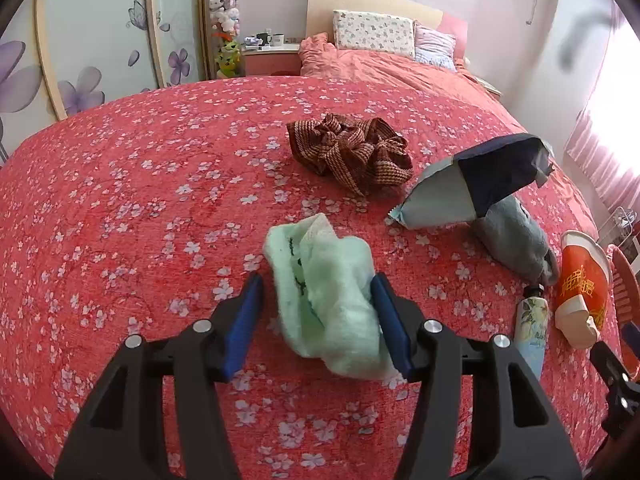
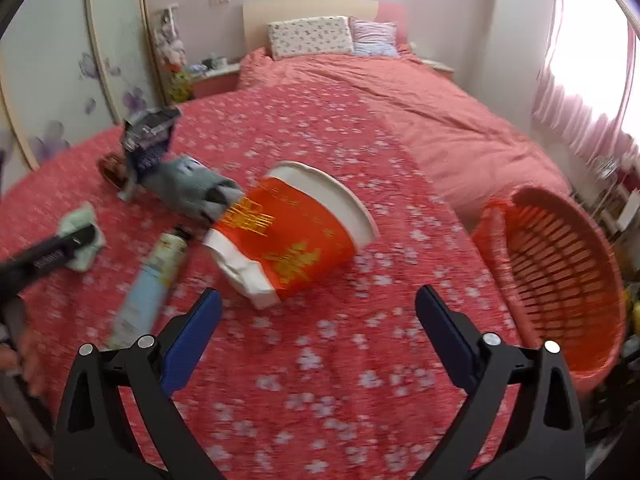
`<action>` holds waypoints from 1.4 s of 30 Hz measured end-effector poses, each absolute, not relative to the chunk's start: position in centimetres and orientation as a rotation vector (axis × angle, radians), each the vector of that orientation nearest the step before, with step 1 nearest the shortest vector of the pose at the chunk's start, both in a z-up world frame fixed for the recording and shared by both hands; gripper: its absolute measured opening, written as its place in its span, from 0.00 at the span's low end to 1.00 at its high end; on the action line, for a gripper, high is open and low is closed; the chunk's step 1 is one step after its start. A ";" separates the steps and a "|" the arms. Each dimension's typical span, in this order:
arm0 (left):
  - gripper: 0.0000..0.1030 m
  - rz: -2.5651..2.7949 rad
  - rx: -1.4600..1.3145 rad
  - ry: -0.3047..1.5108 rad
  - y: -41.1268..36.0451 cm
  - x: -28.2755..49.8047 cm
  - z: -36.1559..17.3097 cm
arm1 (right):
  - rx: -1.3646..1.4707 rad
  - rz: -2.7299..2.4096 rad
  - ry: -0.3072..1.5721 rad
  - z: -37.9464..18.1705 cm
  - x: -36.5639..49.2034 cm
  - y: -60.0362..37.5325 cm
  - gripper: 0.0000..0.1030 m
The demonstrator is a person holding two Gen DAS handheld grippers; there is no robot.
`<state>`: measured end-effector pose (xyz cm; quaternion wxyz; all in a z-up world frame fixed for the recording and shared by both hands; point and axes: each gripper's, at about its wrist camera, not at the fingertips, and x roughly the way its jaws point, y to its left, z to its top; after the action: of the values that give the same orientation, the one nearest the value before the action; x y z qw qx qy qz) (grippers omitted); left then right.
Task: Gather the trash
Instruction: 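Grasp the mint-green cloth with the left gripper, then grasp the red-and-white paper cup with the right gripper while the left gripper holds the cloth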
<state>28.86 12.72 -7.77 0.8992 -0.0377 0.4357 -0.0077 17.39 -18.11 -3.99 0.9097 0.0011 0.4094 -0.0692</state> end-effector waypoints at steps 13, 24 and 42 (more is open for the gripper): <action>0.55 -0.024 -0.093 0.899 12.8 28.7 -7.8 | 0.094 -0.144 0.761 -1.8 17.6 -19.6 0.83; 0.55 -0.028 -0.099 0.898 13.1 28.5 -7.7 | 0.096 -0.114 0.870 -4.1 21.8 -18.9 0.90; 0.33 -0.038 -0.087 0.893 12.4 28.9 -7.4 | 0.093 -0.110 0.897 -4.7 22.3 -19.0 0.68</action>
<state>28.87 12.36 -7.44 0.9009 -0.0419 0.4315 -0.0186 22.27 -18.95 -4.69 0.8986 0.0447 0.4332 -0.0529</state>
